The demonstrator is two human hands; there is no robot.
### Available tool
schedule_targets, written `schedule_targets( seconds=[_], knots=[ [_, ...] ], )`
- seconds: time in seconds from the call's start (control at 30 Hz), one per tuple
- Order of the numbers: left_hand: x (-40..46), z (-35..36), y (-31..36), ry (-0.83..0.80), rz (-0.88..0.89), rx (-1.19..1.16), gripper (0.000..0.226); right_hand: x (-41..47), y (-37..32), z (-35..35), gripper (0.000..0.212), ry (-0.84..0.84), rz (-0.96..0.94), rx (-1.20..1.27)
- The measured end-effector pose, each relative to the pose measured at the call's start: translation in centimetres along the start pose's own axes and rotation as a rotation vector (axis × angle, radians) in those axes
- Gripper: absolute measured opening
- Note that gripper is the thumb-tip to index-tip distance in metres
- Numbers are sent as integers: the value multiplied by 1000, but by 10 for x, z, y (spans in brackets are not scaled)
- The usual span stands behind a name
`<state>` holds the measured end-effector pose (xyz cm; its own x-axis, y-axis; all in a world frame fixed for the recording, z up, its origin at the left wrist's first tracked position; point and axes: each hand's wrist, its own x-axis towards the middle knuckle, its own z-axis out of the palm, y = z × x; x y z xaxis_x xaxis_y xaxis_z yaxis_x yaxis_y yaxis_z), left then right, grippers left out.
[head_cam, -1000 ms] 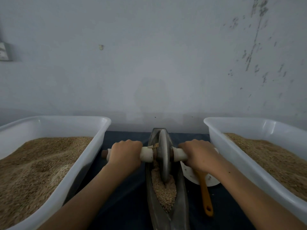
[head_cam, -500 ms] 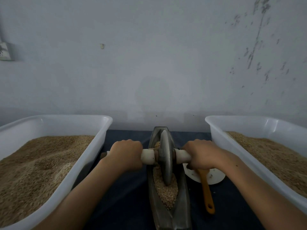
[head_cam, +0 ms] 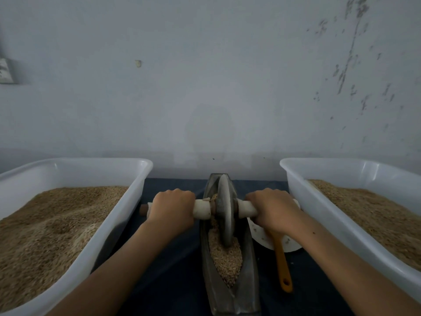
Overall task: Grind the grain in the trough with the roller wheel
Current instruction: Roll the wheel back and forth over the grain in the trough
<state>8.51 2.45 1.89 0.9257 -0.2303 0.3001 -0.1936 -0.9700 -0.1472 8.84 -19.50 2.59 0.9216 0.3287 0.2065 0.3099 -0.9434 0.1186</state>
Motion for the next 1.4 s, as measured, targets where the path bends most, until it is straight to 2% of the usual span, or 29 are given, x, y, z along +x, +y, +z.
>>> schedule_targets(
  seconds=[0.13, 0.27, 0.37, 0.5, 0.6, 0.7, 0.87, 0.97, 1.07, 1.23, 1.33, 1.4],
  knots=[
    [1, -6, -3, -175, 28, -17, 30, -1, 1, -11, 24, -187, -29, -13],
    [1, -6, -3, -179, 21, -5, 31, -1, 2, -12, 25, -242, -32, -19],
    [1, -1, -1, -68, 2, -1, 24, -1, 2, -7, 23, -166, -12, 3],
    [0, 5, 3, 107, -35, -11, 18, 0, 0, 6, 13, 95, 14, -3],
    [-1, 7, 4, 165, -33, 12, 16, 0, 1, 9, 11, 133, 12, 18],
    [0, 4, 2, 83, -22, 6, 21, 0, 1, 3, 14, 39, 10, -5],
    [-1, -6, -2, -117, 19, 12, 29, -1, 2, -10, 26, -220, -25, -1],
    [-2, -8, -1, -142, 11, 28, 29, 0, 3, -12, 29, -268, -22, 13],
    [-1, -5, 1, -93, -16, 23, 26, 1, 2, -6, 22, -180, -7, -3],
    [-2, 0, 5, 82, -44, 27, 19, -1, -1, 6, 12, 115, 23, -2],
    [-4, 1, 7, 142, -33, 44, 20, -1, -1, 8, 11, 139, 21, 9],
    [-3, 0, 6, 99, -35, 33, 23, -1, 0, 5, 10, 85, 13, -1]
  ],
)
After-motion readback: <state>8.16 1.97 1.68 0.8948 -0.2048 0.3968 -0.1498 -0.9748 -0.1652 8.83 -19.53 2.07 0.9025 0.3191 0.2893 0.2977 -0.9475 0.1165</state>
